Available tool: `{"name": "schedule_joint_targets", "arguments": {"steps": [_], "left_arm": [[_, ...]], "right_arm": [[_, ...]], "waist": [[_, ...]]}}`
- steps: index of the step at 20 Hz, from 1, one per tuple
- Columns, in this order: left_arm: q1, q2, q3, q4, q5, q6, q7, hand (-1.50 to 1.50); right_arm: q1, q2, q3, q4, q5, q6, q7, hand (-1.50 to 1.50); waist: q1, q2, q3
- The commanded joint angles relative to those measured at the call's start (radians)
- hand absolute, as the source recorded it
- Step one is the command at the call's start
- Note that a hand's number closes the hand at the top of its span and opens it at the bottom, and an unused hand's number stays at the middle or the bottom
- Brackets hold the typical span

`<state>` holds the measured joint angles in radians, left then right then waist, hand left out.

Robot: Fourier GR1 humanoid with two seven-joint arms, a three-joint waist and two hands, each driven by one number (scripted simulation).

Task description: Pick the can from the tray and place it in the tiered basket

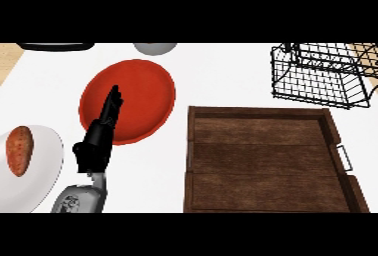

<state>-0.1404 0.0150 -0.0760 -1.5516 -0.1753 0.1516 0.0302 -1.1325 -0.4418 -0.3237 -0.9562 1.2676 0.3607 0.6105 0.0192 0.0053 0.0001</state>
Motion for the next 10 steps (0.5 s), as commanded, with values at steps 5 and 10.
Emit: {"name": "schedule_joint_targets", "arguments": {"steps": [5, 10], "left_arm": [[-0.023, -0.001, 0.013, 0.043, -0.005, 0.006, -0.017, 0.0], [-0.018, -0.014, -0.025, -0.034, -0.008, 0.029, 0.057, 0.0]], "right_arm": [[0.026, 0.069, -0.16, 0.074, -0.142, -0.197, 0.019, -1.5], [0.026, 0.037, -0.239, 0.046, -0.231, -0.274, -0.016, -1.5]], "waist": [[-0.01, -0.002, 0.0], [-0.012, -0.006, 0.0]]}}
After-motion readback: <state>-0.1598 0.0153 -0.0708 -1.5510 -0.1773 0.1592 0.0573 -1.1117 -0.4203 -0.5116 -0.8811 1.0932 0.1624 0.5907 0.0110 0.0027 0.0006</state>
